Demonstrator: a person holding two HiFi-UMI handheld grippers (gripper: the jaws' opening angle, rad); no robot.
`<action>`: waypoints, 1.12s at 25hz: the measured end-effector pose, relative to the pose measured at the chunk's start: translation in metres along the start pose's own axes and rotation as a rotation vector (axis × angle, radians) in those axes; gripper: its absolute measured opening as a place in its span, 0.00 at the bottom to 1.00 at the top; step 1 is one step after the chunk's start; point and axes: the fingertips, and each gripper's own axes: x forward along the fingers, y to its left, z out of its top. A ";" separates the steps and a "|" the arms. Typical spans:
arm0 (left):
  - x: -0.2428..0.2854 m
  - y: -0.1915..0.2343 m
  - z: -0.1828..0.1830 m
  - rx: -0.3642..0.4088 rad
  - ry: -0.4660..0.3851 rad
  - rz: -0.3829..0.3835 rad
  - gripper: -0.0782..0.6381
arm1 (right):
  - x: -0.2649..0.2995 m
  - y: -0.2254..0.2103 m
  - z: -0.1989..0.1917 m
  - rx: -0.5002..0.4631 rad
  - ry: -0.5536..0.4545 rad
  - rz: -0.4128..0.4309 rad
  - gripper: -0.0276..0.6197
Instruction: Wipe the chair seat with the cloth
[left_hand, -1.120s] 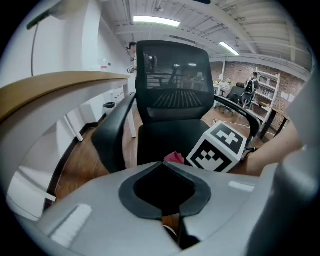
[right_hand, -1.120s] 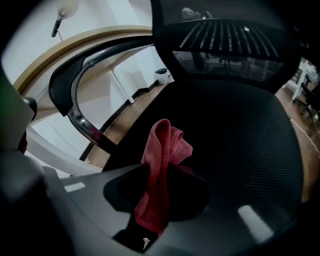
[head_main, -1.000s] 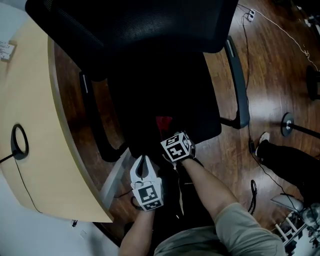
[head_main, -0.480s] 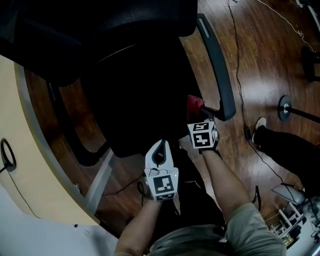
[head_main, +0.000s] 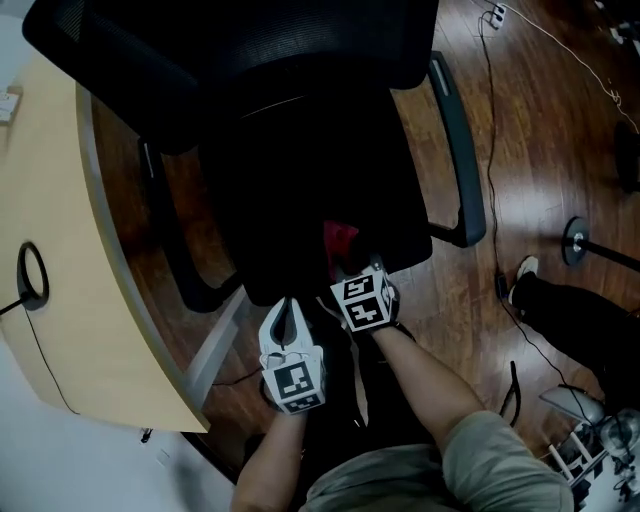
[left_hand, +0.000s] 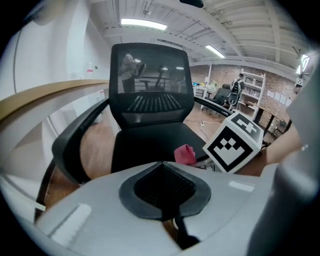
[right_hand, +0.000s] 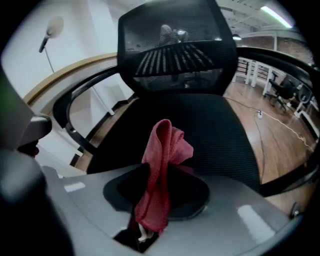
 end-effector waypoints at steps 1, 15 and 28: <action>-0.008 0.016 0.000 -0.010 0.001 0.031 0.12 | 0.005 0.029 0.000 -0.024 0.012 0.050 0.19; -0.063 0.100 -0.062 -0.082 0.060 0.200 0.12 | 0.062 0.186 -0.058 -0.255 0.182 0.308 0.19; -0.017 -0.072 -0.014 0.103 0.025 -0.128 0.12 | -0.025 -0.097 -0.089 0.120 0.165 -0.128 0.19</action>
